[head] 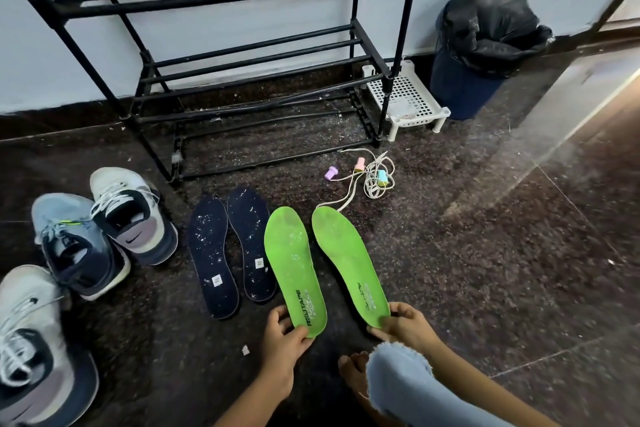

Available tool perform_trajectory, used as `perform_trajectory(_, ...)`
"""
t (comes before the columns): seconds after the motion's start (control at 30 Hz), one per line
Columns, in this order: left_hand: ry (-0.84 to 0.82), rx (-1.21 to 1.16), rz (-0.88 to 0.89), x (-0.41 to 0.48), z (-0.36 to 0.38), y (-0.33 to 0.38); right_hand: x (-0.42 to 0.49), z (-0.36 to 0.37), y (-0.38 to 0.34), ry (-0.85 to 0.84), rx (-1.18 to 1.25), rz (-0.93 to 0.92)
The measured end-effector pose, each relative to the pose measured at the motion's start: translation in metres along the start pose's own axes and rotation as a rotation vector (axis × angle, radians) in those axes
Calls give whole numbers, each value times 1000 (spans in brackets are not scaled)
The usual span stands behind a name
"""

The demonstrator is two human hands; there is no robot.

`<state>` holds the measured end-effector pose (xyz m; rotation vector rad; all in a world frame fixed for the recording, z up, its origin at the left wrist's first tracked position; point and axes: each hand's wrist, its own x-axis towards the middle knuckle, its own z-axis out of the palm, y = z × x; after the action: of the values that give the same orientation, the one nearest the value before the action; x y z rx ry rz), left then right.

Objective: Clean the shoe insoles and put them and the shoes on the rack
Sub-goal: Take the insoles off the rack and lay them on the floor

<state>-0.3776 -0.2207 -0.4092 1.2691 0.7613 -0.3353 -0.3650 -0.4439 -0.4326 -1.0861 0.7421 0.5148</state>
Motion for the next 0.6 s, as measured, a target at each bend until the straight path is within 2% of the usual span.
perform_trajectory(0.07,0,-4,-2,6,2,1,3,11,-6,96,5,44)
perform_trajectory(0.47,10,60,-1,48,19,13,47,46,-38,185,3,-10)
perform_trajectory(0.6,61,262,60,62,25,18,64,51,-37,258,-97,-41)
